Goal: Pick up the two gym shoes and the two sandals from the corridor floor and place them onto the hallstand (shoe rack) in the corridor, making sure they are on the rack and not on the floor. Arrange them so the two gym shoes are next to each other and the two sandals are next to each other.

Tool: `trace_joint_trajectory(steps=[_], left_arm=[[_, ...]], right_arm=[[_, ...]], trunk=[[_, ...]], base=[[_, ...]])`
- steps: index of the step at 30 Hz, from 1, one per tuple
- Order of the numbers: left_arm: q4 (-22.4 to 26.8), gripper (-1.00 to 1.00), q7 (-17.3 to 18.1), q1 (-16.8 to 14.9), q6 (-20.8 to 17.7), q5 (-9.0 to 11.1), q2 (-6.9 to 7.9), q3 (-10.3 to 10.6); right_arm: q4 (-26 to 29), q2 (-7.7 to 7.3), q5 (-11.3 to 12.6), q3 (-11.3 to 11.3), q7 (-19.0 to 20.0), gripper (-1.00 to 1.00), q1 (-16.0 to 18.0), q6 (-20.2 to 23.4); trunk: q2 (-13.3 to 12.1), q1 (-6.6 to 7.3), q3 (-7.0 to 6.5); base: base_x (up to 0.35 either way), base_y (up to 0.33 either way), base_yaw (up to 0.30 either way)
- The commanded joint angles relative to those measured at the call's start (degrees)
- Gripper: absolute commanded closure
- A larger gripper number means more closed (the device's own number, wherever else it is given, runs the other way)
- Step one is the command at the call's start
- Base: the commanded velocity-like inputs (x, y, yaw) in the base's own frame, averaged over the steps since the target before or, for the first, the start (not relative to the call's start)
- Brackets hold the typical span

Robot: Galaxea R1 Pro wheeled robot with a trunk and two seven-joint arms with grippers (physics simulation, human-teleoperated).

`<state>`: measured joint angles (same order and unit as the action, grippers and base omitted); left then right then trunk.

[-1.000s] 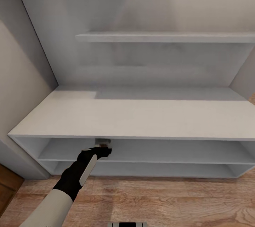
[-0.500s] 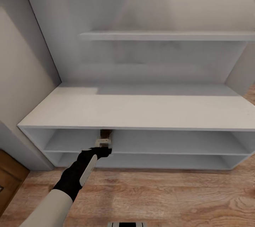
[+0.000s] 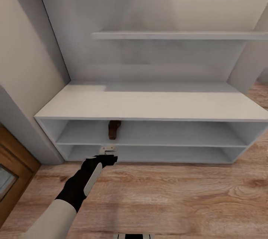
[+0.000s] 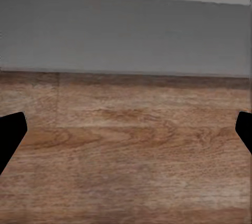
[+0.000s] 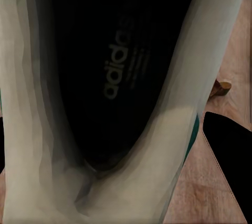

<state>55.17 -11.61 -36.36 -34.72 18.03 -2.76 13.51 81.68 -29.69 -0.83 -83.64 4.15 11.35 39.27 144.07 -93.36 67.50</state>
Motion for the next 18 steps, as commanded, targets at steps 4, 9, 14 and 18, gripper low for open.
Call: trace_joint_trajectory(steps=[4, 9, 14, 18], left_arm=[[0.0, -1.00, -0.5, 0.0, 2.0, 0.6, -0.04, 0.3], [-0.1, -1.00, -0.5, 0.0, 3.9, 0.6, -0.05, 0.4], [-0.2, -1.00, -0.5, 0.0, 4.1, 0.6, -0.05, 0.4], [-0.2, -1.00, -0.5, 0.0, 4.1, 0.6, -0.05, 0.4]], right_arm=[[0.1, -0.01, -0.1, -0.1, 0.3, 1.00, 0.1, 0.3], [0.1, -0.01, -0.1, -0.1, 0.3, 1.00, 0.1, 0.3], [0.0, -0.01, 0.0, -0.1, 0.3, 1.00, 0.1, 0.2], [0.0, -0.01, 0.0, -0.1, 0.4, 1.00, 0.1, 0.2]], trunk=[[0.0, 0.05, 0.05], [0.0, 0.05, 0.05], [0.0, 0.05, 0.05], [0.0, 0.05, 0.05]], base=[[-0.321, 0.000, 0.000], [-0.205, -0.076, 0.000], [-0.149, -0.273, 0.000], [-0.181, -0.214, 0.000]])
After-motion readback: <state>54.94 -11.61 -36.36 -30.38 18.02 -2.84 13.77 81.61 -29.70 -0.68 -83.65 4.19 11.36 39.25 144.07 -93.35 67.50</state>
